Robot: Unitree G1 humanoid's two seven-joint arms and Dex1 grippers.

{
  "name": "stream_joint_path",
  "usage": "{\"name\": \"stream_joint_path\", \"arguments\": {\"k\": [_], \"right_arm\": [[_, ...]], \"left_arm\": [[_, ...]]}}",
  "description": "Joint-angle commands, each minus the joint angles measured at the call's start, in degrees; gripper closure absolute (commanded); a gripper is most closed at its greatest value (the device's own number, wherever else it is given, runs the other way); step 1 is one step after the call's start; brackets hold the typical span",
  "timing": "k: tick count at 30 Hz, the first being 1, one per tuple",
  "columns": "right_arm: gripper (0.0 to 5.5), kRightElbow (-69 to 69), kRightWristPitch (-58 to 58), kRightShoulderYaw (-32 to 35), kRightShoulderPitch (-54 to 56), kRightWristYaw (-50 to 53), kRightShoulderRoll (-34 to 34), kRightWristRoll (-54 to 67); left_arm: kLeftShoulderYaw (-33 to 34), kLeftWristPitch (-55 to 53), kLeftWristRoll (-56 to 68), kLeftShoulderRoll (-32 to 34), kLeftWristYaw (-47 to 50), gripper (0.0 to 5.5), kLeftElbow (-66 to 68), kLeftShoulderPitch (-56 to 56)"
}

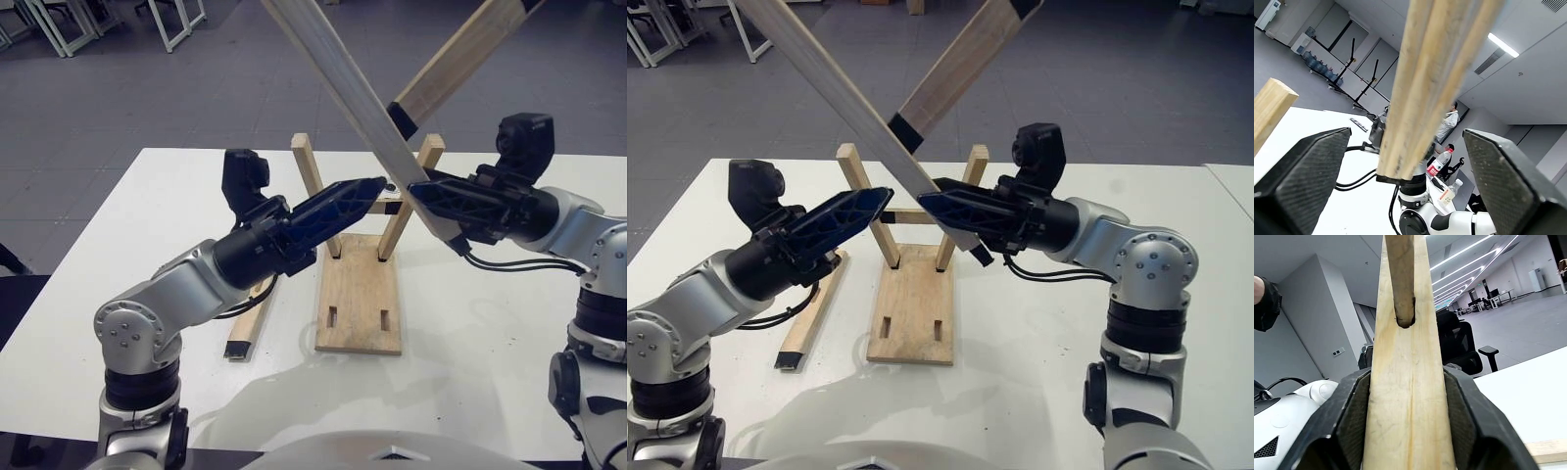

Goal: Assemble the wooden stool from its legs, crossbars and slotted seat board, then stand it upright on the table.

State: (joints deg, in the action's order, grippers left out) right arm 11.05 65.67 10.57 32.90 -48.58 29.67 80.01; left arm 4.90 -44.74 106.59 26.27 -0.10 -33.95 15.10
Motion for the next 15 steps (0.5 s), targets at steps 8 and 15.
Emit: {"name": "stream_joint_path", "arguments": {"k": [8, 15], "right_arm": [[3.47, 3.0, 0.4, -2.7, -1.7, -1.4, 0.5, -0.3], [3.47, 4.3, -0.8, -4.3, -2.3, -0.7, -0.7, -0.3]], "left_arm": [[-2.9, 1.9, 0.0, 0.4, -2.6, 1.3, 1.2, 3.1], [-3.3, 0.0, -0.4, 2.4, -6.0, 1.78, 3.1, 2.5]]}}
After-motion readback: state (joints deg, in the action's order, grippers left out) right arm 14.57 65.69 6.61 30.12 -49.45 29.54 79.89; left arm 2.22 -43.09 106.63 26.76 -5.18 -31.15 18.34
